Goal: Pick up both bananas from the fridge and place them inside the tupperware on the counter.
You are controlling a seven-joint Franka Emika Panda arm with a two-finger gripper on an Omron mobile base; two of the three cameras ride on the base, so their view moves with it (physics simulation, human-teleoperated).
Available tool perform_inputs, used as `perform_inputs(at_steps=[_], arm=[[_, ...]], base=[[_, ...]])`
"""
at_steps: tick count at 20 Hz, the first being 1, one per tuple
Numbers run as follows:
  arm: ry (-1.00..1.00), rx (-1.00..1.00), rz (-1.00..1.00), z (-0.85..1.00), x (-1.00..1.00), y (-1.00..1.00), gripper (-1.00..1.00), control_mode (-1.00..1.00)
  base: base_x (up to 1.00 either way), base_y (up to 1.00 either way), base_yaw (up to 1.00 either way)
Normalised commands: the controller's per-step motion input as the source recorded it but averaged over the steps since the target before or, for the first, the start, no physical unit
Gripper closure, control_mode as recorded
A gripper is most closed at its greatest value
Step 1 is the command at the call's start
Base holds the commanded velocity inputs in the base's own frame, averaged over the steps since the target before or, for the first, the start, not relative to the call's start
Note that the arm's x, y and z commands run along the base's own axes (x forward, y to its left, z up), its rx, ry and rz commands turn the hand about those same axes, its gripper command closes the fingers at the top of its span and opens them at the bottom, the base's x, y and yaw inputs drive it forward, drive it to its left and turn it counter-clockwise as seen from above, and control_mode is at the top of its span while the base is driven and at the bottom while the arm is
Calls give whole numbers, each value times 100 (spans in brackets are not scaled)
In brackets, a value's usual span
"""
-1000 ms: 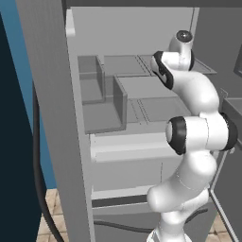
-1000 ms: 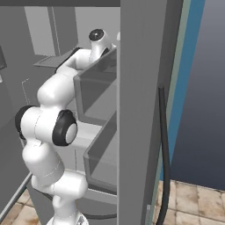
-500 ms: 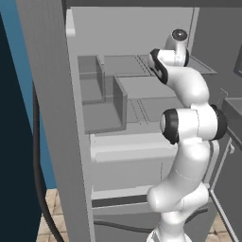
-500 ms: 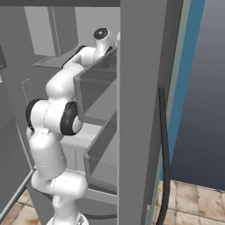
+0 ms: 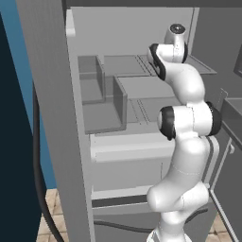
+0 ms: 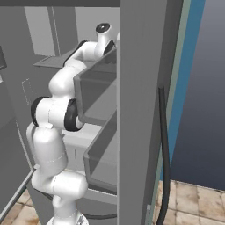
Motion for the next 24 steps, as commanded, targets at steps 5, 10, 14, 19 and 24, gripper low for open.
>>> perform_inputs(at_steps=[5, 10, 14, 19, 24], arm=[[17, 0, 0, -29, 0, 0, 100, -100], [2, 0, 0, -32, -2, 0, 100, -100], [-10, 0, 0, -46, -15, 0, 100, -100], [-14, 0, 0, -36, -44, 0, 100, -100], [-12, 0, 0, -33, -82, 0, 100, -100]], base=[[0, 0, 0], [0, 0, 0], [0, 0, 0], [0, 0, 0], [0, 0, 0]])
